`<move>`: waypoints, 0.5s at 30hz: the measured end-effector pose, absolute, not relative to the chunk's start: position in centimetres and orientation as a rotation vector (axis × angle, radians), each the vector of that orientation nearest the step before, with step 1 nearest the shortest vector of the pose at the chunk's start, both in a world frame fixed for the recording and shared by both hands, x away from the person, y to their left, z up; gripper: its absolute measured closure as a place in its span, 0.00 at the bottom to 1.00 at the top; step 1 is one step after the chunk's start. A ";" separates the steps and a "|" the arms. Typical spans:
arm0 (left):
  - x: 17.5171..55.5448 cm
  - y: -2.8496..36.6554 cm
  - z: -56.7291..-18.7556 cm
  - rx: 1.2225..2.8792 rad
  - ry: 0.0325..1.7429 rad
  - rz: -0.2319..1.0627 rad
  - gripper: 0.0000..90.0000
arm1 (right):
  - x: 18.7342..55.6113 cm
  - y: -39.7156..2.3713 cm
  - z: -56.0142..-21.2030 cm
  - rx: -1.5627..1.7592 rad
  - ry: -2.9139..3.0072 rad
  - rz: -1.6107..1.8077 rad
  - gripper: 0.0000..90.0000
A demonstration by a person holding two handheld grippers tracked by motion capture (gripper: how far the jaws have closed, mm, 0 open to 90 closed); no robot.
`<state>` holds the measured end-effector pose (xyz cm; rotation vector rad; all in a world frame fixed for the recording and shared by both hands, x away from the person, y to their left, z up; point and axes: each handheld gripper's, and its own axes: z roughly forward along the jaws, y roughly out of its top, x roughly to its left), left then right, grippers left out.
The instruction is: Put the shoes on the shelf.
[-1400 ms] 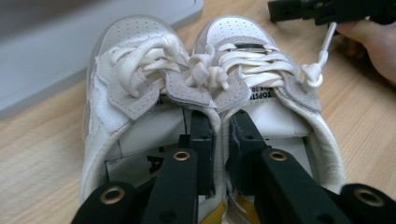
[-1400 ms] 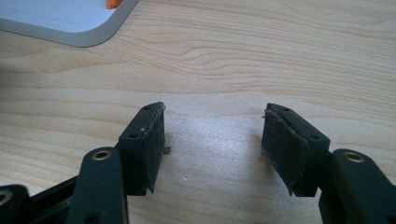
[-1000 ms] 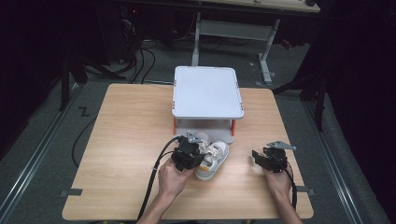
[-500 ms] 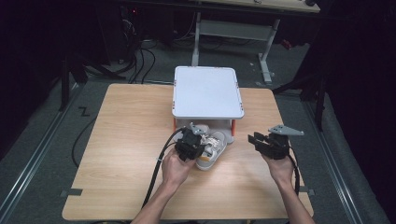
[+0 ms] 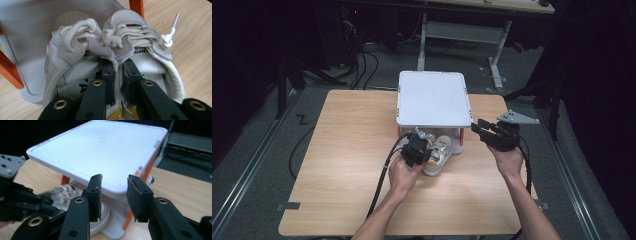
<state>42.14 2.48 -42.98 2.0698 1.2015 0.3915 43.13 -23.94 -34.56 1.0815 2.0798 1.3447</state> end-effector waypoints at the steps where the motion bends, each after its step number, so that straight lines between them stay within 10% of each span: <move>1: 42.2 2.4 -43.0 2.061 1.202 0.401 0.91 | 43.4 -23.5 -34.4 1.070 2.087 1.344 0.72; 15: 43.9 1.5 -43.4 2.007 1.255 0.450 0.90 | 47.7 -19.0 -34.0 1.059 2.151 1.275 0.75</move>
